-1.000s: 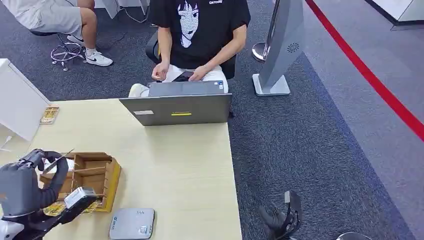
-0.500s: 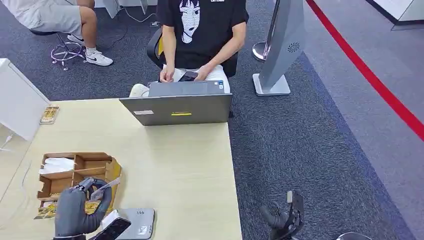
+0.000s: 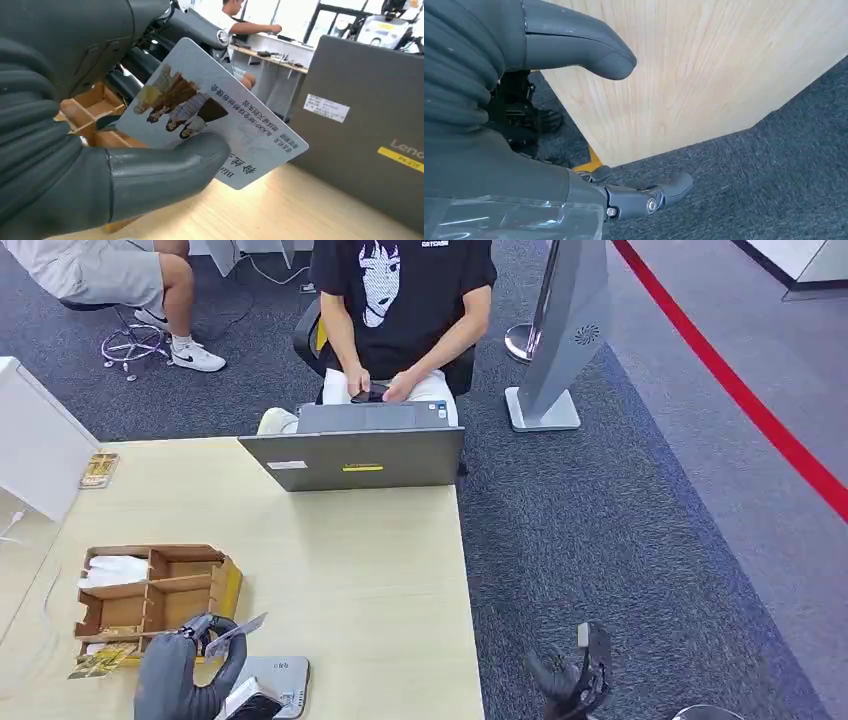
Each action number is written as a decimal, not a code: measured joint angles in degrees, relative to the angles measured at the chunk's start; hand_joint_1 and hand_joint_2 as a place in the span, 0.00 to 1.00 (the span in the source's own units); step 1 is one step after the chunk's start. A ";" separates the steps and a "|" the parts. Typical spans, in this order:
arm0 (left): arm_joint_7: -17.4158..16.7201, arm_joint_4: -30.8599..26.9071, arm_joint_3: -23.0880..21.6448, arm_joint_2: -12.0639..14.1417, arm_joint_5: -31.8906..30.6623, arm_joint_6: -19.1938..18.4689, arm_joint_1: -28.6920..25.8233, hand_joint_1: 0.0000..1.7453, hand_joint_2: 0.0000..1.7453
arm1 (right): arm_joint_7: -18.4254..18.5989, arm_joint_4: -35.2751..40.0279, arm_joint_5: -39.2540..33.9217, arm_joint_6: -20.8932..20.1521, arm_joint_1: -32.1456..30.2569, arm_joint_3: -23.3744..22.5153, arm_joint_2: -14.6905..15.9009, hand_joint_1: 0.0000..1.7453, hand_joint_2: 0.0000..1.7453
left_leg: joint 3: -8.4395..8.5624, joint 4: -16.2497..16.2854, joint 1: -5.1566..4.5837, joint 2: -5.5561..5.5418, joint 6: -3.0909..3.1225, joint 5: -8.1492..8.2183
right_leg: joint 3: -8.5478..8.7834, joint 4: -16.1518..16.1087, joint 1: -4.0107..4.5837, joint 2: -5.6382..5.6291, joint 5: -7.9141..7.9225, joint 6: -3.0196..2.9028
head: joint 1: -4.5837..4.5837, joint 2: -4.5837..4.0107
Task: Pass the card to the sensor for recognition and then transmit it.
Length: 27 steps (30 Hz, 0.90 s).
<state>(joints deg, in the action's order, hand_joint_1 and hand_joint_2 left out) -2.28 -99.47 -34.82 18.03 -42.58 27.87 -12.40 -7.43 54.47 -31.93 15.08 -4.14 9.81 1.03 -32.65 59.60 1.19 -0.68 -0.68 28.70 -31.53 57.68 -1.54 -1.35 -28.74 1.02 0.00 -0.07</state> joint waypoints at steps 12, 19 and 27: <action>-14.12 -1.35 -7.10 7.74 0.09 8.24 -4.09 1.00 1.00 | -0.63 2.03 0.44 0.50 -1.95 -2.01 0.04 0.00 1.00 | -0.01 -0.02 0.00 -0.01 0.00 0.00 | -0.01 0.00 0.00 0.02 -0.02 -0.01 | -0.02 0.00; -17.55 -1.70 -9.84 10.05 -0.09 8.92 -4.16 1.00 1.00 | -0.46 2.99 1.55 0.35 -2.53 -2.91 0.04 0.00 1.00 | -0.01 -0.02 0.00 -0.01 0.00 0.00 | 0.00 0.00 0.00 0.02 -0.01 0.00 | -0.02 0.00; -18.60 -1.01 -12.30 10.71 2.29 8.04 -2.98 1.00 1.00 | 0.09 2.99 2.38 -0.68 -2.55 -3.15 0.04 0.00 1.00 | -0.01 -0.02 0.00 -0.01 0.00 0.00 | -0.01 0.00 0.00 0.02 -0.01 0.00 | -0.02 0.00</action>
<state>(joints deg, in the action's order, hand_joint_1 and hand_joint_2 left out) -20.87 -100.48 -47.12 28.74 -40.28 35.91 -15.38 -7.34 57.46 -29.55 14.40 -6.69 6.67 1.07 -32.66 59.58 1.19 -0.69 -0.68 28.70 -31.55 57.67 -1.54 -1.33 -28.76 1.01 -0.02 -0.07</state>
